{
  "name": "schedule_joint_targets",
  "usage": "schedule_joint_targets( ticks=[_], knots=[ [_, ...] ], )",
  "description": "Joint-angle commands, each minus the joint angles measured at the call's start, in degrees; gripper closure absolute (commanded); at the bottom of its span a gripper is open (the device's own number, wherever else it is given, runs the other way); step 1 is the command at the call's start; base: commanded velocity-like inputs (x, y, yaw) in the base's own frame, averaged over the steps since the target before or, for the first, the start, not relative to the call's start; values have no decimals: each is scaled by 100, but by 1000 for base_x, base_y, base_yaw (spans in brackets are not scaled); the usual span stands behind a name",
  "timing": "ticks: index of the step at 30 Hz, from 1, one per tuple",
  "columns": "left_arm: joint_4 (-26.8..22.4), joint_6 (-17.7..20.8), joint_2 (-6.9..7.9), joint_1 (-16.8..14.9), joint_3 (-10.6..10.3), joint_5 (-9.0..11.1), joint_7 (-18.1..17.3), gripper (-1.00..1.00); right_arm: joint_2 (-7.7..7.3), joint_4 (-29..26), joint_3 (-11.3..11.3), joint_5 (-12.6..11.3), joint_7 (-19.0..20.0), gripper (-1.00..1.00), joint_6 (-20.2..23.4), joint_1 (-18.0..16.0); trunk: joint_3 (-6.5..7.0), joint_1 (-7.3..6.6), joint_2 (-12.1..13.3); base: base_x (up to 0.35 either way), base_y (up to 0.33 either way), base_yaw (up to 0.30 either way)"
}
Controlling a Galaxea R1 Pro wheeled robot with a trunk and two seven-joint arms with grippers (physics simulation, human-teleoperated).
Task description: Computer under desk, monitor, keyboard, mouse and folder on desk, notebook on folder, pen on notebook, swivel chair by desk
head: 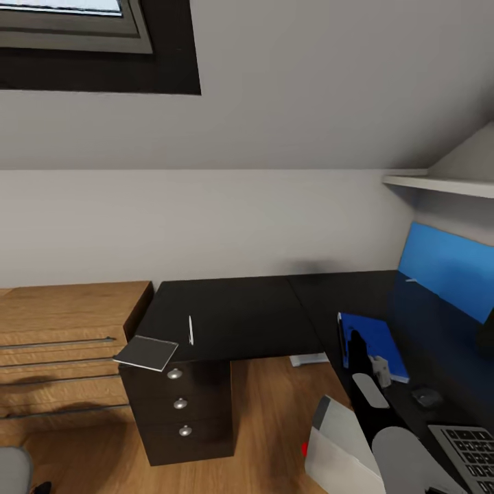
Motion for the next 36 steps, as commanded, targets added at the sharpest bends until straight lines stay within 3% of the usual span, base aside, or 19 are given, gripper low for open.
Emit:
schedule_joint_targets(
  ticks=[1,7,12,15,19,22,24,28,36],
  knots=[
    [8,-34,6,-4,-38,61,41,-100,25,-1,32,-19,148,-100,-8,-4,12,-23,38,0,0,0],
    [57,-34,6,-2,-32,61,41,-100,182,12,646,596,517,-100,-8,-2,120,-154,279,0,0,0],
    [67,-34,6,-1,-31,61,41,-100,457,55,1244,1333,522,-100,-13,-2,210,-264,479,0,0,0],
    [68,-34,6,-4,-31,61,40,-100,555,214,1464,1663,454,-100,-14,-2,264,-330,599,0,0,0],
    [72,-41,1,-4,-35,55,46,-100,693,602,1849,2280,129,-100,-6,-2,335,-418,760,0,0,0],
    [96,-44,2,-5,-37,54,47,-100,784,720,2069,2582,-169,-100,1,-2,389,-484,880,0,0,0],
    [156,-49,6,-5,-34,47,48,-100,813,830,2407,2951,-721,-100,9,-2,425,-528,960,0,0,0],
    [198,-51,12,-6,-32,45,48,-100,813,972,2867,3225,-1322,-100,1,-2,443,-550,1000,0,0,0],
    [213,-52,15,-4,-23,43,48,-100,813,1907,3097,3303,-1533,-100,-7,-2,443,-550,1000,0,0,0]
  ],
)
